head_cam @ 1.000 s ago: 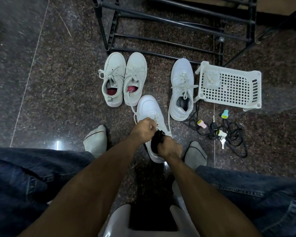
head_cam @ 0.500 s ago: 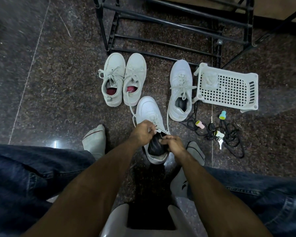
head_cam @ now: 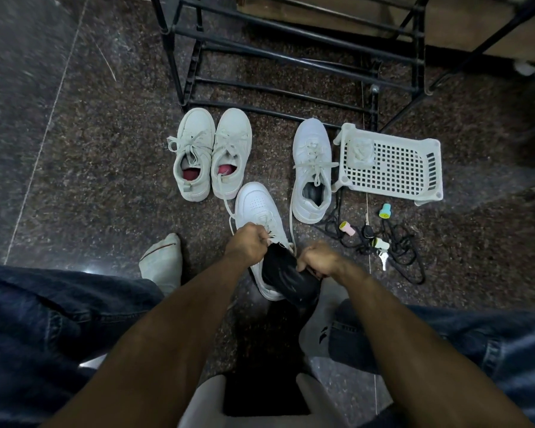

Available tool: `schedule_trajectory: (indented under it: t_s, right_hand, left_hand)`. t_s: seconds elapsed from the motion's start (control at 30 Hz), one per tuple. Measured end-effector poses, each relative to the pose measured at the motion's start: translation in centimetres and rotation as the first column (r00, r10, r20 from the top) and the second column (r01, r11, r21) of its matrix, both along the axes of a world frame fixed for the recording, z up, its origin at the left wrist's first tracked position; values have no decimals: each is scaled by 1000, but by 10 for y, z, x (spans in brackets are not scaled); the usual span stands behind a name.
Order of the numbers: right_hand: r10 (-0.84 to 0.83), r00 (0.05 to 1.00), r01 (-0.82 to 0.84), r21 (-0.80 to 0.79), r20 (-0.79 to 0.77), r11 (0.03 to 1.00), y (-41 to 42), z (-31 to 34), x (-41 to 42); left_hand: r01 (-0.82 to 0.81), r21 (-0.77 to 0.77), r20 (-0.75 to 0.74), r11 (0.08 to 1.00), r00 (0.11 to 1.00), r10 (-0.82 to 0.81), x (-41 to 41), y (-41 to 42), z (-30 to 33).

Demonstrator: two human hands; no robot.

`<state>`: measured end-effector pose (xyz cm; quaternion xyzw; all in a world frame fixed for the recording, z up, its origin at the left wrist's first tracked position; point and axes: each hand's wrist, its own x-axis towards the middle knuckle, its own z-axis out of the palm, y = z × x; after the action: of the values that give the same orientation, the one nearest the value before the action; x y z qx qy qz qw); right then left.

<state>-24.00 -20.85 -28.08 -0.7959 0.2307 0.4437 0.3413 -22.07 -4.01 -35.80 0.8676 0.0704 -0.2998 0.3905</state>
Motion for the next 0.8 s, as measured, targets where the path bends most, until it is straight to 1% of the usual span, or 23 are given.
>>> schedule_trajectory:
  t_s: [0.07,0.17,0.2,0.27,0.33,0.4,0.43,0.53,0.6,0.67,0.73,0.8]
  right_hand:
    - [106,993,-108,-47,-50,993,-5,8,-1]
    - [323,944,-330,-120,-69,936,2,10,-5]
    - [365,930,-369,-162,-50,915,8,11,-7]
    - [389,921,-375,-232,19,898,24,13,-15]
    - [439,898,-413,-314,14,855,42,7,-25]
    - [469,880,-461,-382,-80,801,58,-3,-37]
    - [478,870,-483,-409,-122,774,62,-9,-42]
    - [530,834,-533,-470,-154,703,64,-16,-46]
    - [530,837,-526,-467,-137,710,62,-12,-42]
    - [548,828,-542,-427,-123,724,57,-2,-33]
    - [594,797,-589,-366,-111,721,49,11,-18]
    - [635,758,-648,-280,-150,708,40,25,-1]
  left_hand:
    - [-28,-6,-16,1000,999,28,-1,-1,3]
    - [-64,-35,-7,997,998,63,-10,2,7]
    - [-80,-54,3,995,997,80,-13,3,9]
    - [-152,-55,-6,987,988,152,-21,4,10]
    - [-210,45,-46,977,976,212,-29,6,9]
    - [-147,187,-113,971,979,170,-37,6,6]
    - [-93,216,-149,972,981,127,-41,8,3]
    - [-20,204,-211,979,975,64,-48,12,1]
    - [-1,203,-220,979,974,46,-46,14,0]
    - [16,205,-224,979,974,31,-42,15,2]
    - [37,209,-226,977,974,11,-39,16,6]
    - [41,197,-238,980,971,7,-38,17,7]
